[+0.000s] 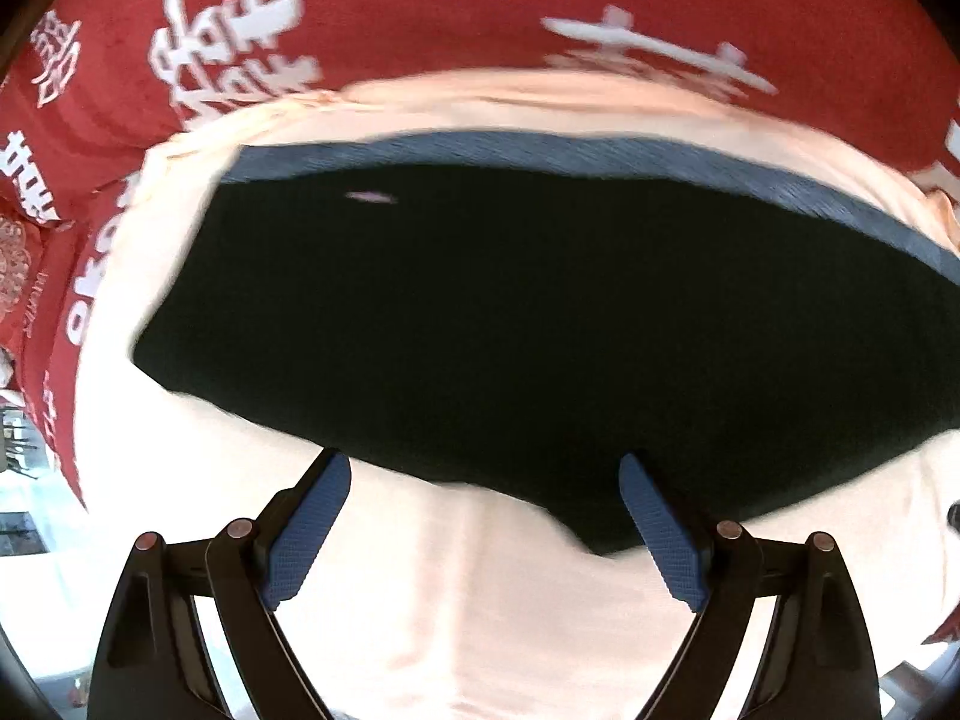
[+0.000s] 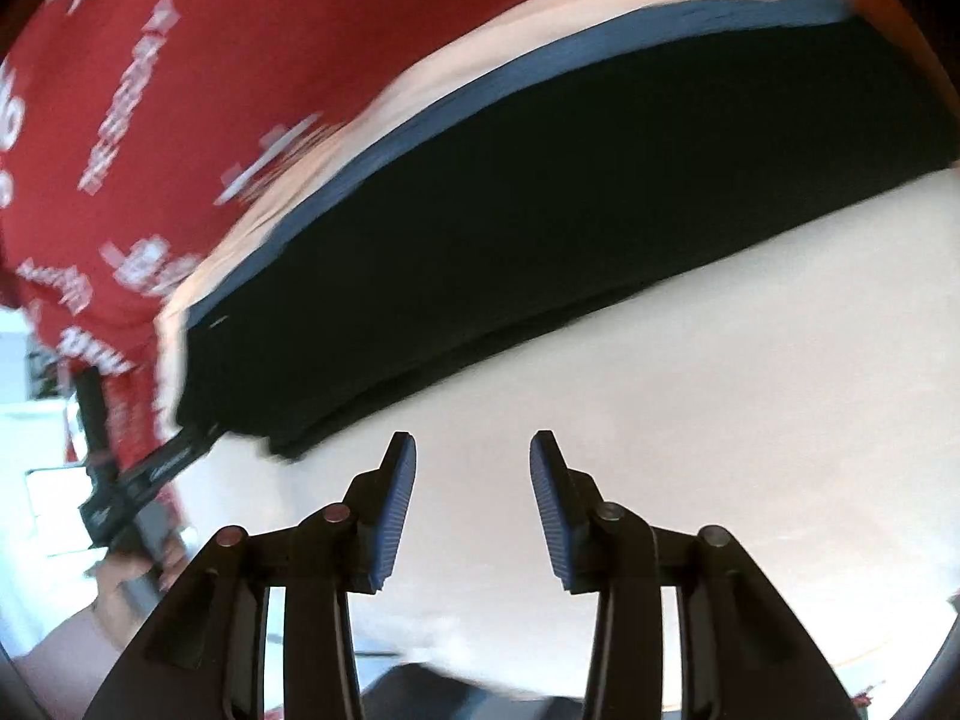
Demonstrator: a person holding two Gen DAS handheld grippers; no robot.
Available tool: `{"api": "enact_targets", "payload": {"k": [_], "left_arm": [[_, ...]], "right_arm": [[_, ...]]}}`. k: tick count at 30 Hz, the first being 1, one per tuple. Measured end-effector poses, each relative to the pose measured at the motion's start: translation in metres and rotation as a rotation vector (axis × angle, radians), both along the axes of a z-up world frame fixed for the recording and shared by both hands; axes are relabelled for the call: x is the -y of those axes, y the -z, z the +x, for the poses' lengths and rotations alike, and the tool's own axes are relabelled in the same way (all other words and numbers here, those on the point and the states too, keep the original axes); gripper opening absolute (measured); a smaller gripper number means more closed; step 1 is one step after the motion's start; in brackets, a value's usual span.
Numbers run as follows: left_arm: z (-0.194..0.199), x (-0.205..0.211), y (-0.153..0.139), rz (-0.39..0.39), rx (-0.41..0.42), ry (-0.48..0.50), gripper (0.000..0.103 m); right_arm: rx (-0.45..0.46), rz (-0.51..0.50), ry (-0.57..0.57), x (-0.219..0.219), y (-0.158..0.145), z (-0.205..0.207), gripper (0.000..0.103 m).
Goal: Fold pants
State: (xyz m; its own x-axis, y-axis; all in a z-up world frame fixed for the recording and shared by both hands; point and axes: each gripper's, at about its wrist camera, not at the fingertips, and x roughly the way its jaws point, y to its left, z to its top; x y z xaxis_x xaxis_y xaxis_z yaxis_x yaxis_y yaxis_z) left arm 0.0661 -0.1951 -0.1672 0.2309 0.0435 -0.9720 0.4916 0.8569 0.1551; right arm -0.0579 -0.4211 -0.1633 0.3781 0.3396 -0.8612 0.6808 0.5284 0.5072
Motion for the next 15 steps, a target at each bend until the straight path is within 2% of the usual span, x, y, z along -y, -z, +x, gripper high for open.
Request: {"api": "enact_targets", "payload": {"k": [2,5,7,9,10,12,15], "left_arm": [[0.025,-0.02,-0.004,0.007,0.04,-0.006,0.092],[0.066,-0.052,-0.001,0.029,0.111,-0.008,0.092],[0.09,-0.07,0.01,0.058,0.145,-0.012,0.092],[0.111,-0.09,0.028,0.084,0.138,-0.026,0.092],[0.118,-0.1,0.039,0.071,0.108,-0.03,0.096],[0.125,-0.115,0.046,0.008,0.106,-0.04,0.103],[0.13,-0.127,0.049,-0.076,0.054,-0.056,0.103]], "right_arm": [[0.055,0.096,-0.023,-0.035,0.011,0.029,0.045],[0.1,0.213,-0.031,-0.078,0.02,0.05,0.045],[0.118,0.261,-0.012,-0.094,0.029,0.057,0.045],[0.137,0.285,0.027,-0.105,0.041,0.068,0.045],[0.14,0.291,0.04,-0.106,0.043,0.069,0.045],[0.154,0.311,0.083,-0.107,0.052,0.075,0.045],[0.144,0.322,0.11,-0.103,0.058,0.073,0.045]]}}
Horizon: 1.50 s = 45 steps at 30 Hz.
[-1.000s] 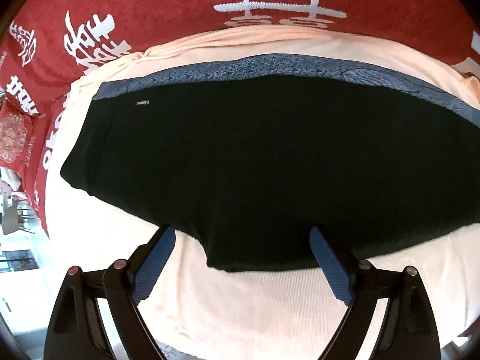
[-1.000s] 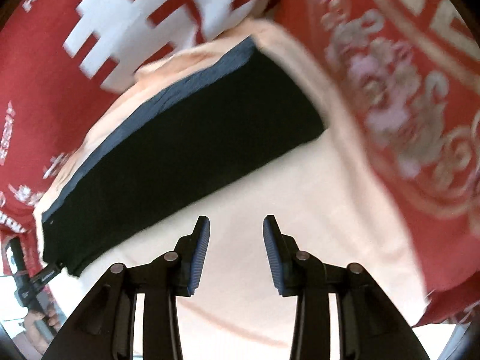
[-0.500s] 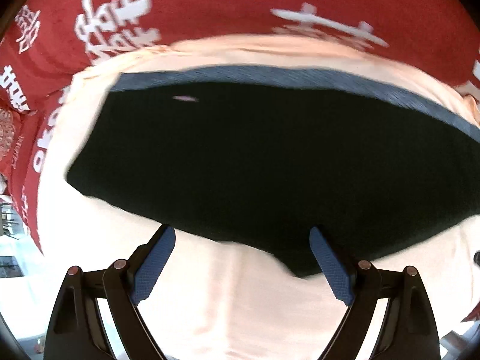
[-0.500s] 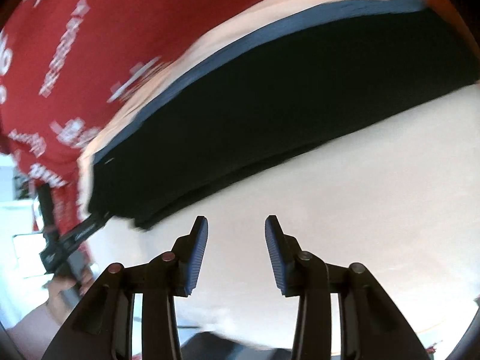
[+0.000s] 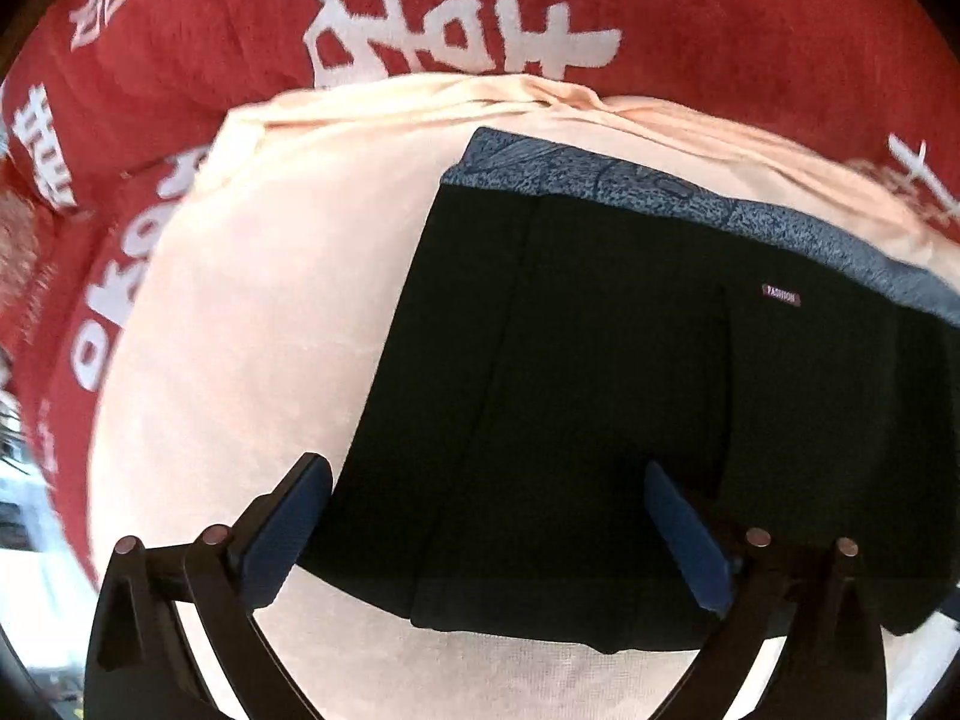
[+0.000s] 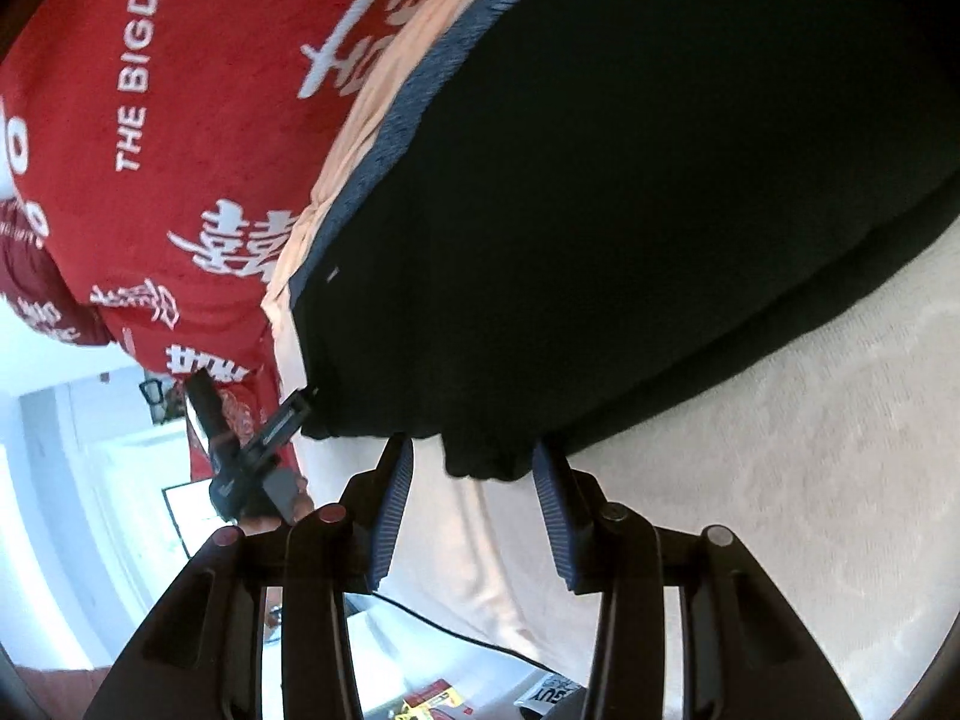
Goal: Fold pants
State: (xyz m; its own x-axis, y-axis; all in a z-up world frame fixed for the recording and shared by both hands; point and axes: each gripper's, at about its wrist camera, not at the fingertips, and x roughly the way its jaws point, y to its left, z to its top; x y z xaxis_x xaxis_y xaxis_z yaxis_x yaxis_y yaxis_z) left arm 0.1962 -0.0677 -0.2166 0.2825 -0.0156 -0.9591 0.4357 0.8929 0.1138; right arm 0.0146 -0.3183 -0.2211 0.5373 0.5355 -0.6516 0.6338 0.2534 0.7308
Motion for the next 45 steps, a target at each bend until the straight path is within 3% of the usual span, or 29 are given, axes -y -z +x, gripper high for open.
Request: {"api": "enact_targets", "payload": {"k": [4,5,6,10,12,16,21,25,28,33,36,38,41,45], "left_arm": [[0.005,-0.006,0.003,-0.045,-0.034,0.005,0.103],[0.005,-0.006,0.003,-0.048,-0.037,0.011,0.103],[0.007,-0.007,0.003,-0.049,-0.042,0.017,0.103],[0.011,-0.007,0.001,-0.047,-0.056,0.041,0.103],[0.011,-0.008,0.002,-0.056,-0.054,0.049,0.103],[0.01,-0.01,0.003,-0.071,-0.05,0.052,0.103],[0.005,-0.003,-0.01,0.002,-0.025,0.053,0.103],[-0.018,0.01,-0.043,0.011,0.033,0.084,0.103],[-0.037,0.032,-0.068,-0.015,0.084,0.122,0.103],[-0.071,0.094,-0.071,-0.023,0.145,0.231,0.103],[-0.077,0.109,-0.068,-0.008,0.159,0.247,0.103],[-0.068,0.101,-0.064,0.031,0.146,0.19,0.103],[-0.056,0.074,-0.071,0.039,0.136,0.125,0.103],[-0.067,0.071,-0.078,0.033,0.117,0.179,0.103]], "right_arm": [[-0.012,0.039,0.035,0.009,0.007,0.002,0.045],[-0.024,0.048,0.041,0.012,0.006,0.007,0.034],[-0.045,0.014,0.032,0.015,0.002,0.012,0.011],[-0.033,-0.126,-0.049,0.012,-0.03,0.019,0.01],[-0.06,-0.169,-0.061,0.005,-0.031,0.009,0.006],[-0.118,-0.129,-0.014,0.001,-0.004,-0.015,0.006],[-0.158,-0.157,-0.078,0.012,-0.024,-0.028,0.007],[-0.179,-0.33,-0.138,0.04,-0.059,-0.041,0.014],[-0.166,-0.473,-0.177,0.06,-0.077,-0.027,0.014],[-0.185,-0.606,-0.258,0.084,-0.068,0.003,0.014],[-0.281,-0.579,-0.316,0.079,-0.039,-0.001,0.014],[-0.235,-0.589,-0.285,0.075,-0.044,-0.015,0.014],[-0.256,-0.54,-0.309,0.072,-0.047,-0.03,0.014],[-0.257,-0.539,-0.271,0.078,-0.057,-0.045,0.014]]}}
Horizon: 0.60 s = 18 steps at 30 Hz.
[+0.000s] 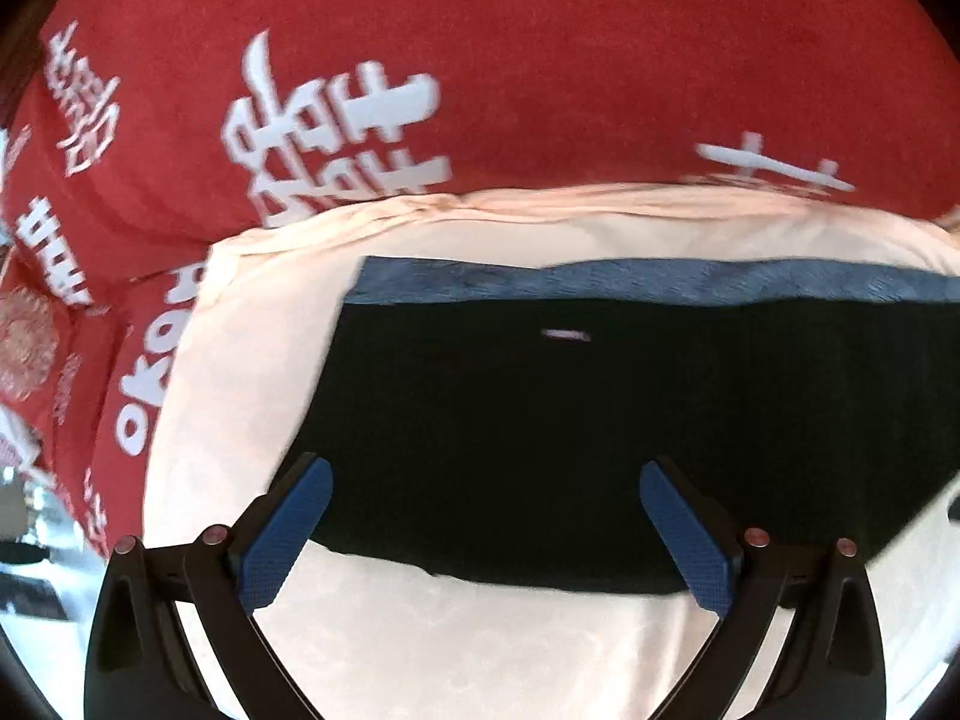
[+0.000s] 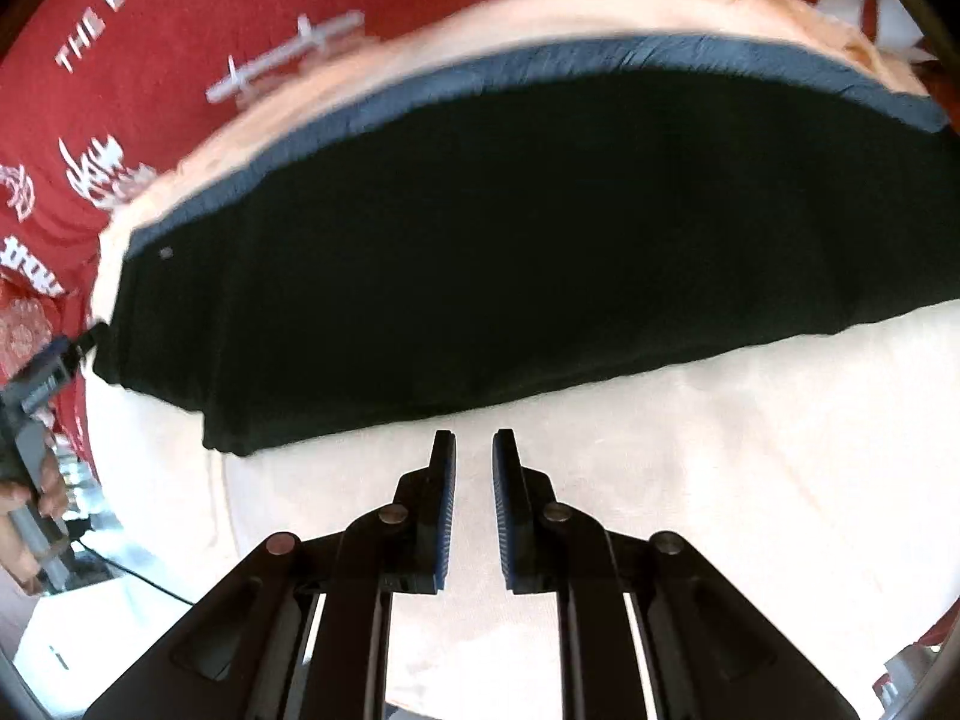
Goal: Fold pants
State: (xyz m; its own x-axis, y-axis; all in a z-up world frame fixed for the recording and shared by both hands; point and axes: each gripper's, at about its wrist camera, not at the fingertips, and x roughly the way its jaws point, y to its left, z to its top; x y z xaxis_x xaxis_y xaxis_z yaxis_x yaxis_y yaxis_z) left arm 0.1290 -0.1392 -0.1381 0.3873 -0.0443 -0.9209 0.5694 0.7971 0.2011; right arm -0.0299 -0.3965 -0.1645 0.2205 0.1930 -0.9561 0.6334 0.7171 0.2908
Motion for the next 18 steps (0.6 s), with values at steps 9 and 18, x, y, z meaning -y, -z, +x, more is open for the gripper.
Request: {"api": "enact_targets", "payload": {"k": [9,18], "left_arm": [[-0.076,0.102,0.054,-0.08,-0.197,0.151,0.103],[-0.062,0.088,0.047,-0.079,-0.213,0.126,0.103]], "right_arm": [[-0.007,-0.064,-0.022,0.027,0.006,0.021,0.044],[-0.043,-0.067,-0.023,0.012,-0.004,-0.01,0.045]]}}
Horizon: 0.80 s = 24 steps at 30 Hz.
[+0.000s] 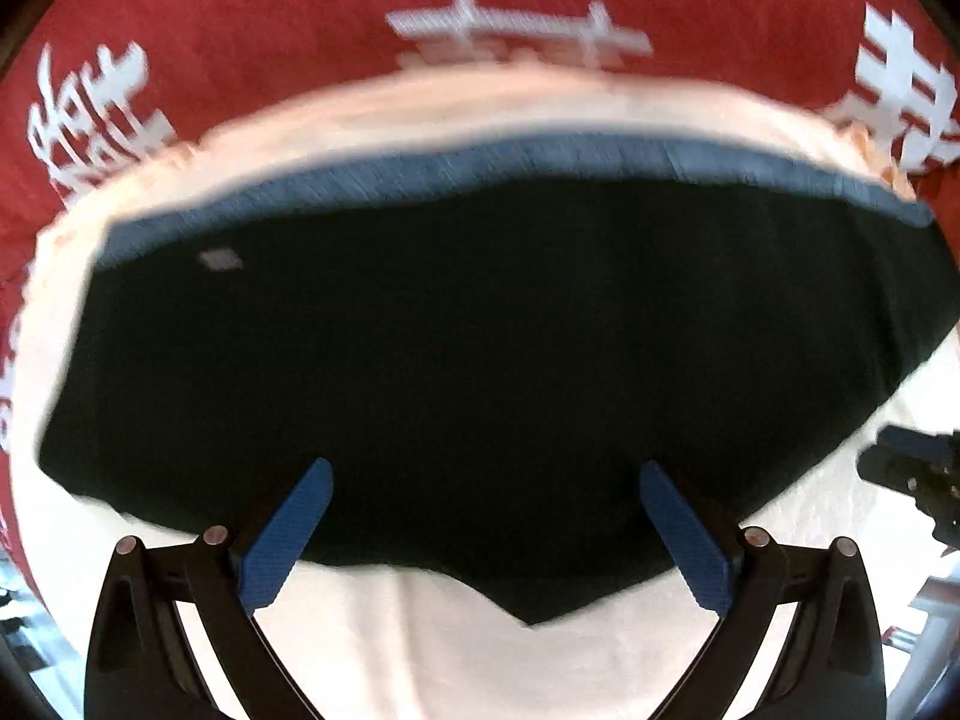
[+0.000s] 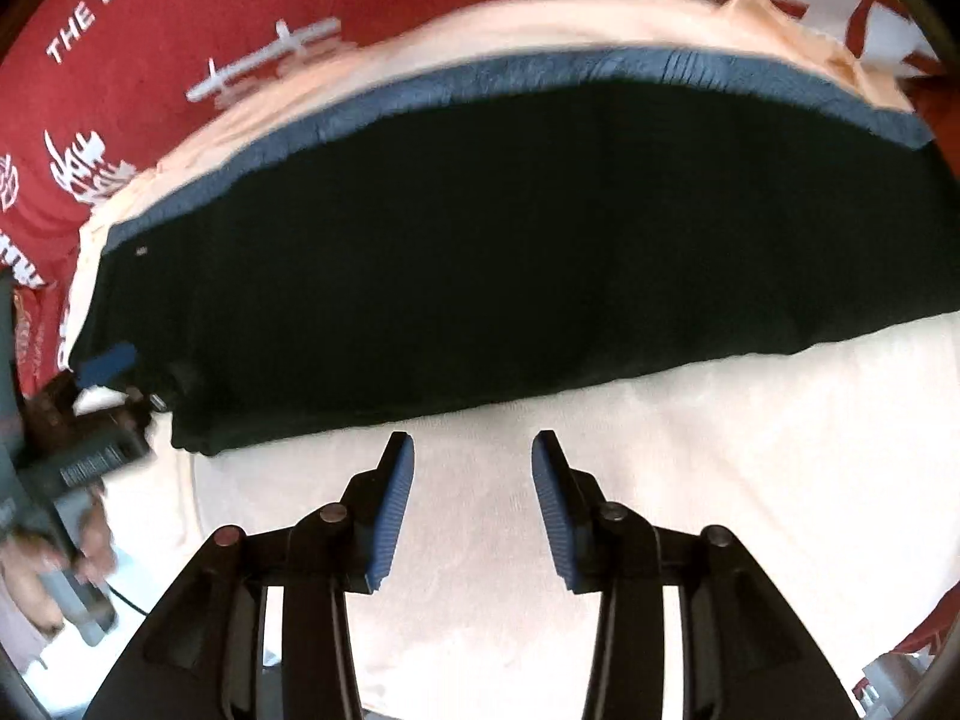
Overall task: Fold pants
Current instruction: 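Grasp the grey waistband edge of the folded trousers with both grippers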
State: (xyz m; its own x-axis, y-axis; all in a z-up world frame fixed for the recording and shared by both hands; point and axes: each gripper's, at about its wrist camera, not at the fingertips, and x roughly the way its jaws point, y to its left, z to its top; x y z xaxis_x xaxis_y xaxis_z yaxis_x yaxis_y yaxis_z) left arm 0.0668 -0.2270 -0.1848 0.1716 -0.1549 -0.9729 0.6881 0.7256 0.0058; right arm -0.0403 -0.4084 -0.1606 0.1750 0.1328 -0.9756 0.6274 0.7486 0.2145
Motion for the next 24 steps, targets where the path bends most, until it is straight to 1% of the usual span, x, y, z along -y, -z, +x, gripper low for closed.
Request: {"api": "enact_targets", "payload": {"k": [1,3,6,7,8,9,10,11,13,14,15,16,20,24], "left_arm": [[0.013,-0.002,-0.008,-0.01,0.042,-0.008,0.103],[0.037,-0.001,-0.014,-0.013,0.086,-0.026,0.103],[0.078,0.0,-0.01,0.019,0.151,-0.071,0.103],[0.091,-0.003,-0.005,0.044,0.178,-0.086,0.103],[0.102,-0.005,0.002,0.075,0.193,-0.098,0.103],[0.107,-0.013,0.01,0.103,0.199,-0.109,0.103],[0.115,-0.022,0.023,0.162,0.198,-0.138,0.103],[0.118,-0.031,0.027,0.189,0.182,-0.17,0.103],[0.114,-0.051,0.023,0.146,0.137,-0.231,0.103],[0.106,-0.058,0.02,0.15,0.131,-0.235,0.103],[0.098,-0.062,0.019,0.158,0.124,-0.228,0.103],[0.086,-0.066,0.018,0.167,0.114,-0.22,0.103],[0.047,-0.071,0.016,0.201,0.05,-0.187,0.103],[0.019,-0.066,-0.002,0.177,0.01,-0.157,0.103]], "right_arm": [[0.013,-0.028,-0.005,0.001,-0.006,0.003,0.045],[0.041,-0.083,-0.017,0.007,-0.018,0.014,0.045],[0.072,-0.09,-0.032,0.007,-0.023,0.04,0.045],[0.074,-0.09,-0.035,0.007,-0.02,0.047,0.045],[0.07,-0.085,-0.038,0.007,-0.016,0.053,0.048],[0.055,-0.068,-0.045,0.005,-0.006,0.059,0.052],[0.022,-0.046,-0.05,0.001,0.007,0.061,0.053],[-0.007,-0.034,-0.048,-0.001,0.015,0.059,0.053],[0.017,-0.09,-0.076,-0.012,0.013,0.054,0.056],[0.006,-0.094,-0.101,-0.016,0.012,0.054,0.06],[-0.007,-0.115,-0.138,-0.023,0.01,0.053,0.061],[-0.014,-0.123,-0.151,-0.026,0.008,0.053,0.061],[-0.037,-0.087,-0.168,-0.031,-0.002,0.047,0.061],[-0.053,-0.04,-0.127,-0.023,-0.009,0.033,0.062]]}}
